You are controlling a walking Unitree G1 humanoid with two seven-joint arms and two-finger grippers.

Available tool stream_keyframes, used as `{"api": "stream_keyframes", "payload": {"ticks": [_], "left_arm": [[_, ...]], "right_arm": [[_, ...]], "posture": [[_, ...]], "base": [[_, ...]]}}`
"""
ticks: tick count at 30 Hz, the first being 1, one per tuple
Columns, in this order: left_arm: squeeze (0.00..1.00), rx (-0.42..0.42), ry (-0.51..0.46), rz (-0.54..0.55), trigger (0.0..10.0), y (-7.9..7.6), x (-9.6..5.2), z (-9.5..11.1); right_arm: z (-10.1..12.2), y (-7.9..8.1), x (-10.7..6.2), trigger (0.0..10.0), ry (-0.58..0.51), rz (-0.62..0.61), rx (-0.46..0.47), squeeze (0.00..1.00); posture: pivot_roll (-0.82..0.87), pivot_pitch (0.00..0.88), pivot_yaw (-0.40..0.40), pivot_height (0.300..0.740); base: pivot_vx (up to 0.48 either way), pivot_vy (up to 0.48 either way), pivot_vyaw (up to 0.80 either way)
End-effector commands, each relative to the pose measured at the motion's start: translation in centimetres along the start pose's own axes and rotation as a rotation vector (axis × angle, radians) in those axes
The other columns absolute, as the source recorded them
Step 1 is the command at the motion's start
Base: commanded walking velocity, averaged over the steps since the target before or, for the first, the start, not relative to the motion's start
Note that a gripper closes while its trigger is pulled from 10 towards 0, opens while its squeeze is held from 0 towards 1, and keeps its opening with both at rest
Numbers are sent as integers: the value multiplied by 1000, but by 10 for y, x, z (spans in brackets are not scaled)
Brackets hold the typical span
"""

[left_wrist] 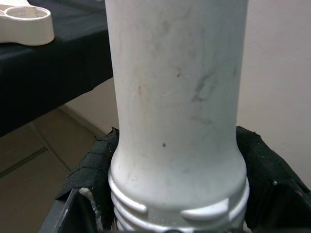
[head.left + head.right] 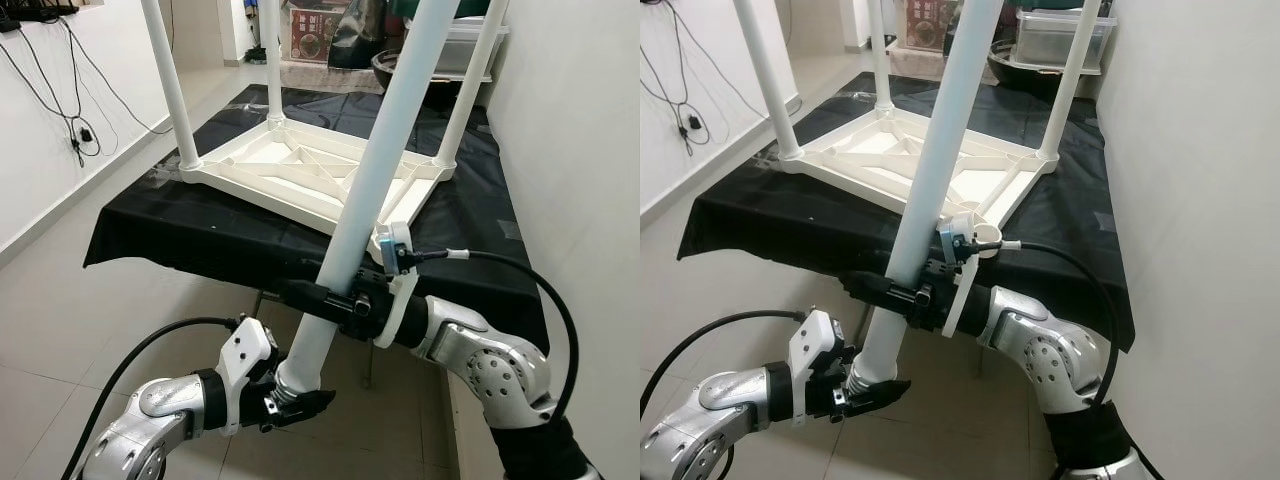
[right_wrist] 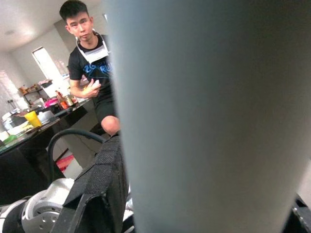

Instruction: Building children table

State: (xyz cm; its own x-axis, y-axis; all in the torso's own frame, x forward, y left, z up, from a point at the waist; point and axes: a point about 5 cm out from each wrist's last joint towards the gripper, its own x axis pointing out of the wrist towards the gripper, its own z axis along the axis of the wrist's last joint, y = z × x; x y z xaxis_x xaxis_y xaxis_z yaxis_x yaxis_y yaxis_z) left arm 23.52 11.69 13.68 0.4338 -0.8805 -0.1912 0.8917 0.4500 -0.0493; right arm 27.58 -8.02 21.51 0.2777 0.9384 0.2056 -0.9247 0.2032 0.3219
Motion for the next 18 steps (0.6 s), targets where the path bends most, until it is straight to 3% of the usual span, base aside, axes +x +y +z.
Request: {"api": "stream_keyframes", "payload": {"ticks": [1, 18], "left_arm": [[0, -8, -9, -48, 10000, -9, 5, 0], [0, -65, 38, -22, 10000, -8, 5, -6]], "right_arm": [[-3, 4, 3, 0, 18, 22, 1, 0], [-1, 1, 1, 0, 4, 4, -6, 0]], "posture": [[53, 81, -28, 740], [53, 84, -27, 740]], "base": [[0, 0, 0], [0, 0, 0]]}}
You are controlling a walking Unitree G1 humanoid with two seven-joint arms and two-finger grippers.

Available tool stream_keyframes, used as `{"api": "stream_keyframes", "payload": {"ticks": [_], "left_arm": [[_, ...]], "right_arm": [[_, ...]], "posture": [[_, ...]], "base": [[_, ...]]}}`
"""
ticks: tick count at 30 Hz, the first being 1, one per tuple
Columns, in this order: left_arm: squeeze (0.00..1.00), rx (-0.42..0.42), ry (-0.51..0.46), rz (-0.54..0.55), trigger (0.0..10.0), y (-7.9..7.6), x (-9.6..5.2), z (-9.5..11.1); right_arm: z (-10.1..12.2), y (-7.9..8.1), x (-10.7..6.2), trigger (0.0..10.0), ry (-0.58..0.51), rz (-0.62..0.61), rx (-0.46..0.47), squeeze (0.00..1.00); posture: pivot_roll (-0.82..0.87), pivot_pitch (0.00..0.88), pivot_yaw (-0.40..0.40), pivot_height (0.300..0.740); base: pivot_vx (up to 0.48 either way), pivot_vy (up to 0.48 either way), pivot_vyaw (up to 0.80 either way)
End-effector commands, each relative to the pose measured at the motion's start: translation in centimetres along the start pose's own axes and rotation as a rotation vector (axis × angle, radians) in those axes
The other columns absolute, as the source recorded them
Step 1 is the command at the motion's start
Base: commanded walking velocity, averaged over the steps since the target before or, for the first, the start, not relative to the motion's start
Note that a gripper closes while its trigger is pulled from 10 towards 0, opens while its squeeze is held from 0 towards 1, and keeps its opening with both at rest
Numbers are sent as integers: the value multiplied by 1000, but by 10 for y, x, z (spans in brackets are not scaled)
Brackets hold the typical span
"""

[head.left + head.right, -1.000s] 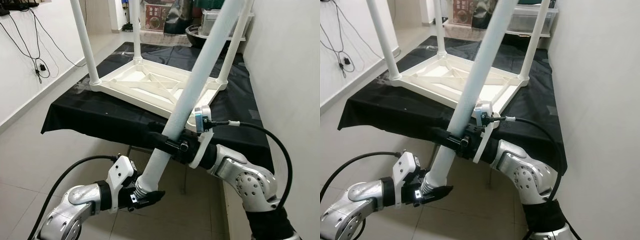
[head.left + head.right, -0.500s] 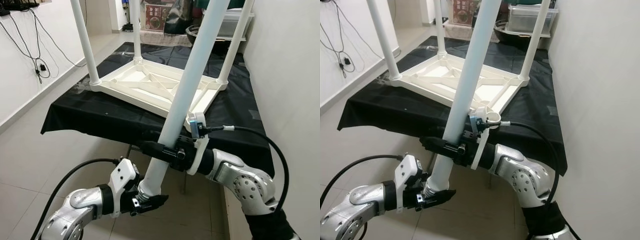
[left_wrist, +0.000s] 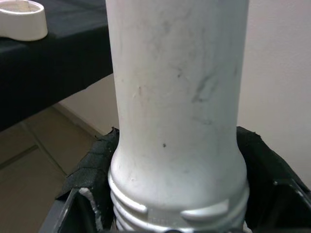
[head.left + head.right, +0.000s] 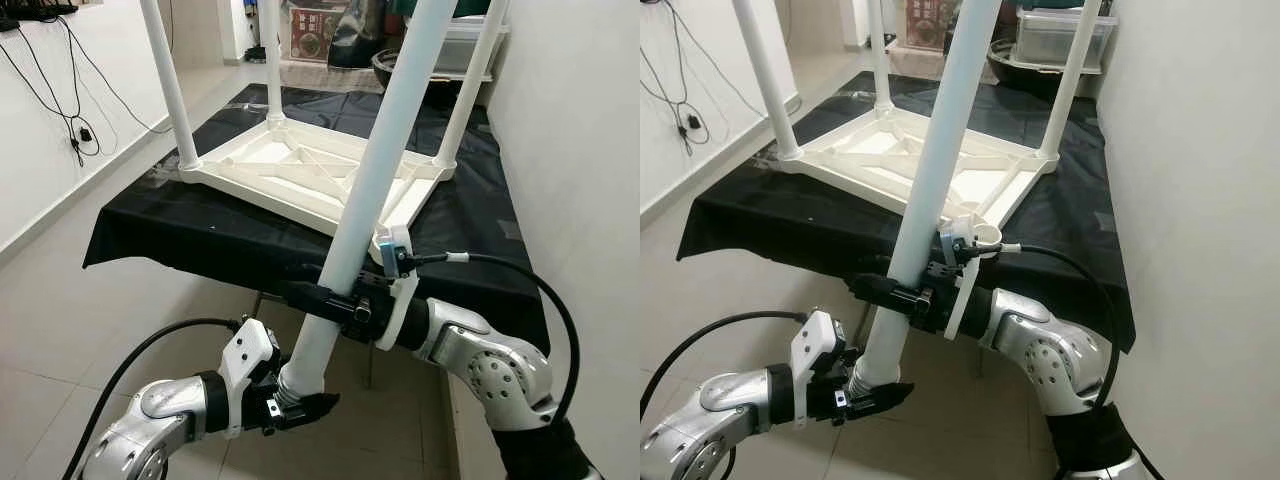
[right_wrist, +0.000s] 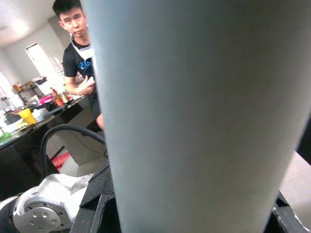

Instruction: Building children table

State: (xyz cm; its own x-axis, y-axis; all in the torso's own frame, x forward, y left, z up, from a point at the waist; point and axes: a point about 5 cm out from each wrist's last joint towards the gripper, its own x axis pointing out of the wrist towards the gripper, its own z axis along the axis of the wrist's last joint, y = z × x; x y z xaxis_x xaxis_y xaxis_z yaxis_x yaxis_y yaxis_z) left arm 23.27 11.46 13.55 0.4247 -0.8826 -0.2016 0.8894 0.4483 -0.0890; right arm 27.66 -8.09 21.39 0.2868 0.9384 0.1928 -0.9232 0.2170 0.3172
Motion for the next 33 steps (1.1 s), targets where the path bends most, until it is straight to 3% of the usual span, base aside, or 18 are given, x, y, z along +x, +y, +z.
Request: {"api": "stream_keyframes", "payload": {"ticks": [1, 12, 13, 15, 18, 19, 22, 23, 27, 29, 30, 32, 33], "left_arm": [[1000, -13, 29, 1, 10000, -3, 2, -6], [1000, -10, 73, 29, 10000, 3, -4, -15], [0, -10, 80, 56, 10000, 6, -6, -18], [0, -10, 85, 75, 10000, 7, -8, -21], [0, 38, 40, 242, 10000, 18, -11, -19], [0, 38, 40, 242, 10000, 18, -11, -19], [0, 103, -40, 470, 10000, 35, -13, -7], [0, 103, -40, 470, 10000, 35, -13, -7], [0, 114, -181, 680, 10000, 45, -15, 19], [0, 114, -181, 680, 10000, 45, -15, 19], [0, 144, -236, 799, 10000, 48, -17, 31], [0, 144, -236, 799, 10000, 48, -17, 31], [0, 165, -261, 869, 10000, 51, -19, 36]], "right_arm": [[2, 1, 1, 0, -11, 10, -4, 0], [16, -9, -6, 0, -41, -40, -41, 0], [21, -16, -10, 0, -66, -97, -63, 0], [25, -22, -13, 0, -83, -138, -79, 0], [40, -48, -27, 0, -181, -397, -146, 0], [40, -48, -27, 0, -181, -397, -146, 0], [49, -61, -41, 0, -252, -597, -224, 0], [49, -61, -41, 0, -252, -597, -224, 0], [64, -68, -55, 0, -338, -867, -384, 0], [64, -68, -55, 0, -338, -867, -384, 0], [73, -69, -61, 10000, -373, -1005, -467, 0], [73, -69, -61, 10000, -373, -1005, -467, 0], [75, -69, -61, 10000, -391, -1048, -496, 0]], "posture": [[53, 85, -26, 740], [53, 80, -26, 740], [55, 78, -27, 740], [55, 78, -27, 740], [54, 77, -26, 740], [54, 77, -26, 740], [57, 76, -28, 740], [57, 76, -28, 740], [58, 77, -29, 740], [58, 77, -29, 740], [60, 74, -32, 740], [60, 74, -32, 740], [59, 73, -31, 740]], "base": [[0, 0, 0], [0, 0, 0], [0, 0, 0], [0, 0, 0], [0, 0, 0], [0, 0, 0], [0, 0, 0], [0, 0, 0], [0, 0, 0], [0, 0, 0], [0, 0, 0], [0, 0, 0], [0, 0, 0]]}}
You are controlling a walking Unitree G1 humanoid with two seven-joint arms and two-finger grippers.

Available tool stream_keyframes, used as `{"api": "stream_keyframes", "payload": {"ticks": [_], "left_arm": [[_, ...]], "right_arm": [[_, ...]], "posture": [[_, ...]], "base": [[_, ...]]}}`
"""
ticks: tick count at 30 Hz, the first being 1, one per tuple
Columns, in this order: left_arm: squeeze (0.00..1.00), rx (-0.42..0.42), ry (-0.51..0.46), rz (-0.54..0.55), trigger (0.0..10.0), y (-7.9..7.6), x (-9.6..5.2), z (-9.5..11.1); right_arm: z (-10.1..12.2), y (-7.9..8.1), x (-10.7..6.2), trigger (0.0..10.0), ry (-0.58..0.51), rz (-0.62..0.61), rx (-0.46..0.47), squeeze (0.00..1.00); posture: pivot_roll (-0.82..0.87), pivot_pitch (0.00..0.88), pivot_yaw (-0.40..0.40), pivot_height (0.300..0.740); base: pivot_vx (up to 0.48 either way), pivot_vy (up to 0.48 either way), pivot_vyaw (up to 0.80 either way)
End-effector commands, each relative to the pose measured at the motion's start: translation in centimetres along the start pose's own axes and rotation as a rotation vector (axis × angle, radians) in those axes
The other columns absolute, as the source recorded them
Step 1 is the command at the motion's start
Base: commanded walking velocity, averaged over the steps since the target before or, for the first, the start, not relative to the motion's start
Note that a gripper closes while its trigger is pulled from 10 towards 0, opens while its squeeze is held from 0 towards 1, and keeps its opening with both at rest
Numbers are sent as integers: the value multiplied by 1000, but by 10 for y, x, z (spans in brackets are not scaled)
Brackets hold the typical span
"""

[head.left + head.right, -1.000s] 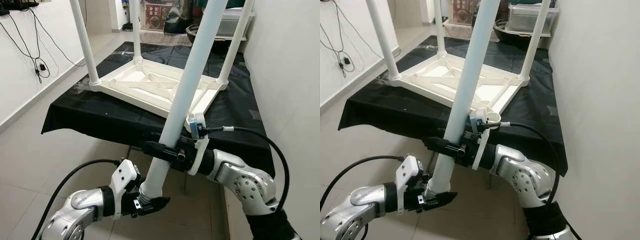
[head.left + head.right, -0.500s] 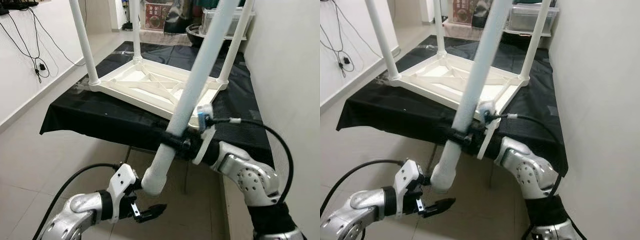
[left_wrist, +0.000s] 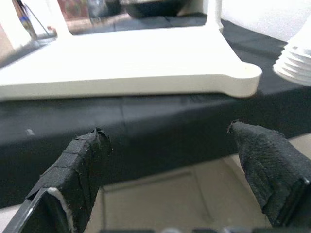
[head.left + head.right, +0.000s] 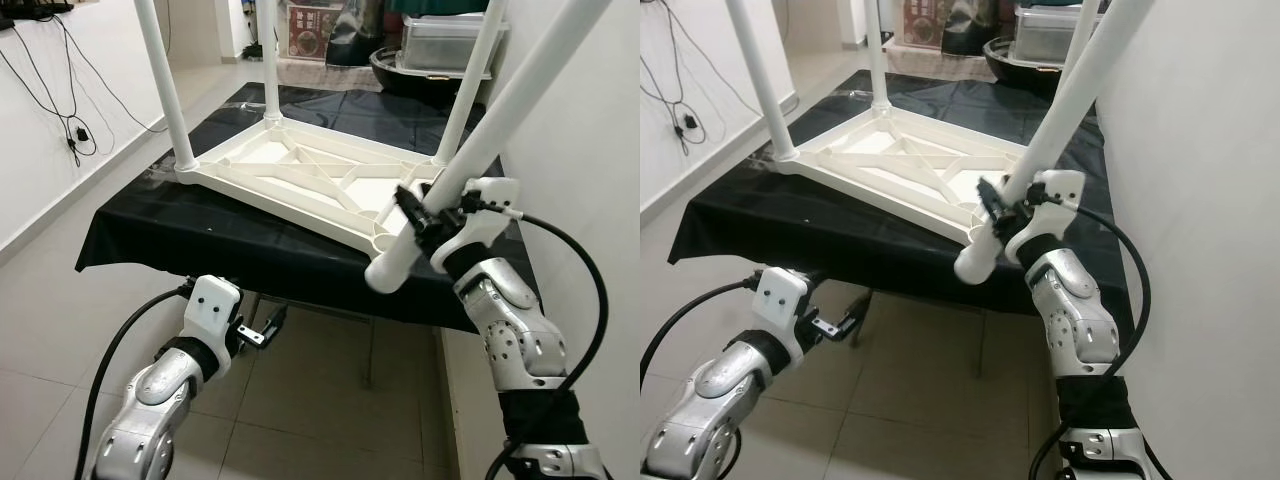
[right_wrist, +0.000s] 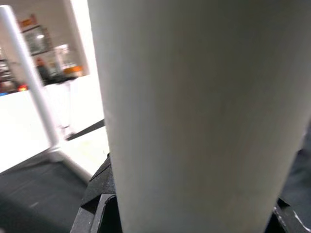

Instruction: Building children table

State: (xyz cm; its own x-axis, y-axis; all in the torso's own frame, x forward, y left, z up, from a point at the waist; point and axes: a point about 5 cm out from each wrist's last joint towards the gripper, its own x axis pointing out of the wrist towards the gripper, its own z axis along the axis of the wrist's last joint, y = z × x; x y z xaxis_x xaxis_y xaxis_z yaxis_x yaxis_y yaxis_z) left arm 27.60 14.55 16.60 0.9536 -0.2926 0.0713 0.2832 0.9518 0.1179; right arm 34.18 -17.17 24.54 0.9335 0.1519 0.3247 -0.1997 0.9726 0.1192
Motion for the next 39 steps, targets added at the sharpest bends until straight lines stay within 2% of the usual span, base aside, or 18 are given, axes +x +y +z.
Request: {"api": "stream_keyframes", "payload": {"ticks": [1, 4, 8, 22, 29, 39], "left_arm": [[0, 27, -46, 89, 10000, 5, 0, 8], [0, 28, -66, 151, 10000, 6, 2, 9], [0, 32, -77, 155, 10000, 6, 4, 11], [0, 63, -87, 157, 10000, 5, 6, 12], [0, 46, -87, 150, 10000, 3, 7, 11], [0, 51, -93, 147, 10000, 4, 9, 12]], "right_arm": [[4, 0, 2, 10000, -44, -48, -25, 0], [-2, 6, 3, 10000, -42, -56, -29, 0], [-7, 11, 2, 10000, -33, -48, -21, 0], [-7, 12, 3, 10000, -54, -67, -24, 0], [-6, 12, 4, 10000, -71, -80, -23, 0], [4, 7, 7, 10000, -121, -116, -4, 0]], "posture": [[64, 71, -30, 740], [63, 68, -28, 740], [67, 64, -30, 740], [67, 50, -28, 740], [67, 43, -27, 740], [66, 51, -22, 740]], "base": [[0, 0, 0], [0, 0, 0], [189, 0, 0], [278, 0, 0], [313, 0, 0], [313, 0, 0]]}}
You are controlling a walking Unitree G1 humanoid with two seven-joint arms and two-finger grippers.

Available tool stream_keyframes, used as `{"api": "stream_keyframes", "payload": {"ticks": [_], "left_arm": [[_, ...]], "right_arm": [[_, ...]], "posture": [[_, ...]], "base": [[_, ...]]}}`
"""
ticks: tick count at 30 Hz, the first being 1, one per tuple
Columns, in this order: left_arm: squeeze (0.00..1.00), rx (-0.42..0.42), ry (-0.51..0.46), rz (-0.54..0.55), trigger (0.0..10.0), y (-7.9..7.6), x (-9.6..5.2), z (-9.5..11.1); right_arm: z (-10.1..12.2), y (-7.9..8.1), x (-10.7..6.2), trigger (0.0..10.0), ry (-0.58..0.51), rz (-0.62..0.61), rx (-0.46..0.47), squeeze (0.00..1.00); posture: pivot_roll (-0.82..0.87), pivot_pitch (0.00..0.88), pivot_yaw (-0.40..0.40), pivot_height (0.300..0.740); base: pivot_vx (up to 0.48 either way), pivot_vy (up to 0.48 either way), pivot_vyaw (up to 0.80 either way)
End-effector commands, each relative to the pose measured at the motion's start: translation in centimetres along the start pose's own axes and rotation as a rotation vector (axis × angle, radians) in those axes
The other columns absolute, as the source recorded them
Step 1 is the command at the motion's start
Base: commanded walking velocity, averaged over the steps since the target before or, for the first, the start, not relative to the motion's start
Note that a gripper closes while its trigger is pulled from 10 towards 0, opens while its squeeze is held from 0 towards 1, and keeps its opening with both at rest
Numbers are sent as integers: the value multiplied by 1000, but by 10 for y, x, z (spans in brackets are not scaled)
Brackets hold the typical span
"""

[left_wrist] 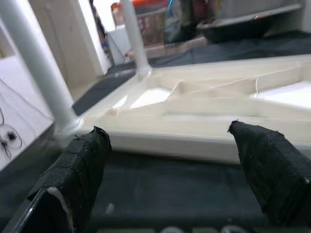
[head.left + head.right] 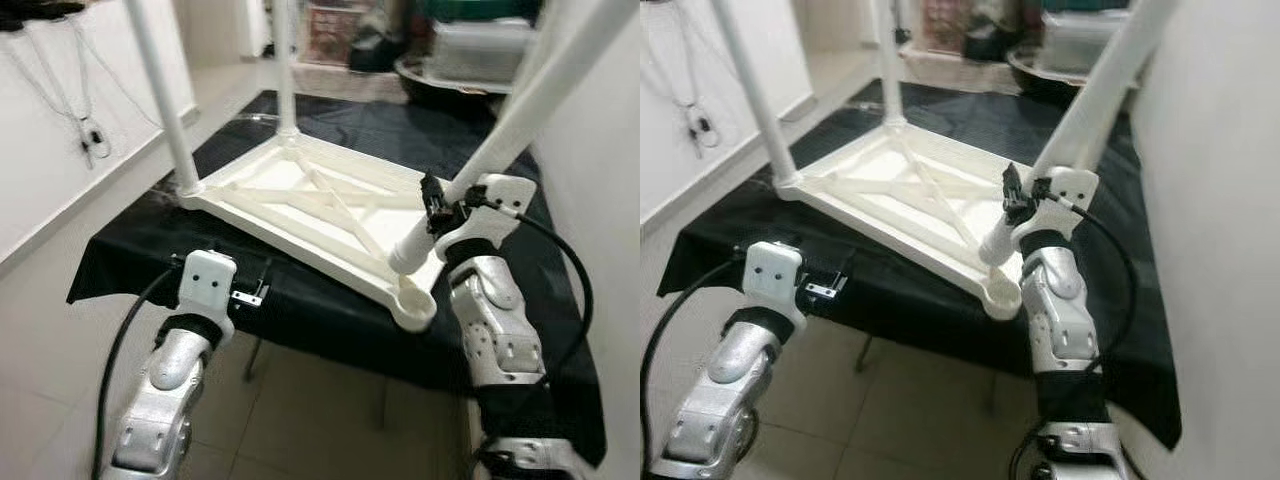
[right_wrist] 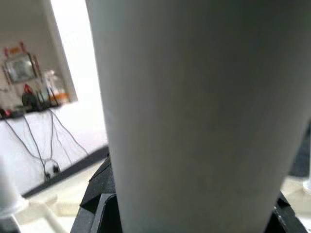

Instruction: Building children table

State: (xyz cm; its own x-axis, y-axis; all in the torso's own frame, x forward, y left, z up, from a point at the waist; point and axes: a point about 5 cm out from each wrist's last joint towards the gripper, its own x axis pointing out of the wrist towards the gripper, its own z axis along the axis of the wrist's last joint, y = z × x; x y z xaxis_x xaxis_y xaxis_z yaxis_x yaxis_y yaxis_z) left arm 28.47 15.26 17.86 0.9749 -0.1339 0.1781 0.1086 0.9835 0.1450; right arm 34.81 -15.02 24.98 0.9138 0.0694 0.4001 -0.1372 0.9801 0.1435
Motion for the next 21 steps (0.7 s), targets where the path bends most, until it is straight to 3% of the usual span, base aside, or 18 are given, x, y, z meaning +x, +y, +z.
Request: {"api": "stream_keyframes", "payload": {"ticks": [1, 6, 13, 16, 21], "left_arm": [[0, 3, -9, -28, 10000, -8, 1, 1], [0, 5, -9, -38, 10000, -10, 1, 1], [0, -4, 6, -40, 10000, -11, 1, -1], [0, -38, 9, -111, 10000, -19, -5, -2], [0, -61, 9, -162, 10000, -24, -10, -1]], "right_arm": [[7, -14, -1, 10000, -36, -51, -5, 0], [8, -15, 0, 10000, -42, -56, -7, 0], [8, -19, 0, 10000, -36, -55, 3, 0], [8, -30, 7, 10000, 31, 111, 51, 0], [10, -40, 9, 10000, 56, 161, 79, 0]], "posture": [[66, 53, -20, 740], [67, 59, -19, 740], [68, 64, -21, 740], [70, 80, -20, 740], [75, 91, -21, 740]], "base": [[315, 0, 0], [312, 0, 0], [0, 0, 0], [0, 0, 0], [0, 0, 0]]}}
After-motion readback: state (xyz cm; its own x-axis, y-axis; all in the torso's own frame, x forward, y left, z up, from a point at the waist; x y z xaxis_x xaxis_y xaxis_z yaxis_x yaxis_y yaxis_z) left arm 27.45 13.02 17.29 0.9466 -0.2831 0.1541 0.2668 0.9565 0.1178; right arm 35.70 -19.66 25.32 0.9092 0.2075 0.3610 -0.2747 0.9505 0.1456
